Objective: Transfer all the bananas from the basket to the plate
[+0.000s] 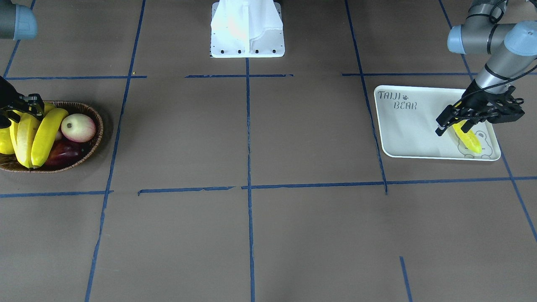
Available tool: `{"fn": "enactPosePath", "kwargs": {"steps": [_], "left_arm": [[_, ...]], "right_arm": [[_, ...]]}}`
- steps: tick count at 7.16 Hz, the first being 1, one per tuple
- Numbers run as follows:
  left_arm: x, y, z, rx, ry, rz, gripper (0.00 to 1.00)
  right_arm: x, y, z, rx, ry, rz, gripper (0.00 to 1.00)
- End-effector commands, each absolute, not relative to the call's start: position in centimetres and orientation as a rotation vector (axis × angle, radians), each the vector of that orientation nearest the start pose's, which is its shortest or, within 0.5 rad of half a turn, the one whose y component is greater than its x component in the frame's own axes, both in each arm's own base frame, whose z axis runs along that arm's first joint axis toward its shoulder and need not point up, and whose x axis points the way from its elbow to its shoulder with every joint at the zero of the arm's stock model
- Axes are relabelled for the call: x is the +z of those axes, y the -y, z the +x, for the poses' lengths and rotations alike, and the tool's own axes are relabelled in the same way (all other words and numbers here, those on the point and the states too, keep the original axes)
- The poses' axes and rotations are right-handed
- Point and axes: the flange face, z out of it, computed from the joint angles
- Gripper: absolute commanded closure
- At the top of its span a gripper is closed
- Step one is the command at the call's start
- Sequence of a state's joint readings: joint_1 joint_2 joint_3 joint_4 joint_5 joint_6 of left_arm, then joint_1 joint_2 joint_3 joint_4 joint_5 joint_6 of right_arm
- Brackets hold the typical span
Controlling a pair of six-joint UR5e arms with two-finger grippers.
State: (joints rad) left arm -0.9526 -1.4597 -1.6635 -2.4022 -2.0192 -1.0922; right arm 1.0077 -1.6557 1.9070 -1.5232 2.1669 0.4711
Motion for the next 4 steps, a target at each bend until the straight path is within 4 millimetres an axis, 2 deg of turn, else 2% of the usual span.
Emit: {"fn": "enactPosePath", "kwargs": {"steps": [1,2,3,4], "left_arm": [[58.1,44.3,20.4,-0.259,-0.882,0.205,0.0],[58.2,44.3,20.4,-0.26,-0.88,0.203,0.0],[58.4,44.3,20.5,-0.26,-0.878,0.201,0.0],[58.3,44.5,20.7,-0.259,-0.88,0.203,0.0]], "right_arm": [[53.9,43.4,-18.3,-0.179,0.658,-0.042,0.91],[53.0,44.1,-18.8,-0.186,0.67,-0.029,1.0],[52.2,44.4,-19.1,-0.192,0.684,-0.021,1.0],[51.4,44.4,-18.2,-0.184,0.699,-0.002,1.0]]}}
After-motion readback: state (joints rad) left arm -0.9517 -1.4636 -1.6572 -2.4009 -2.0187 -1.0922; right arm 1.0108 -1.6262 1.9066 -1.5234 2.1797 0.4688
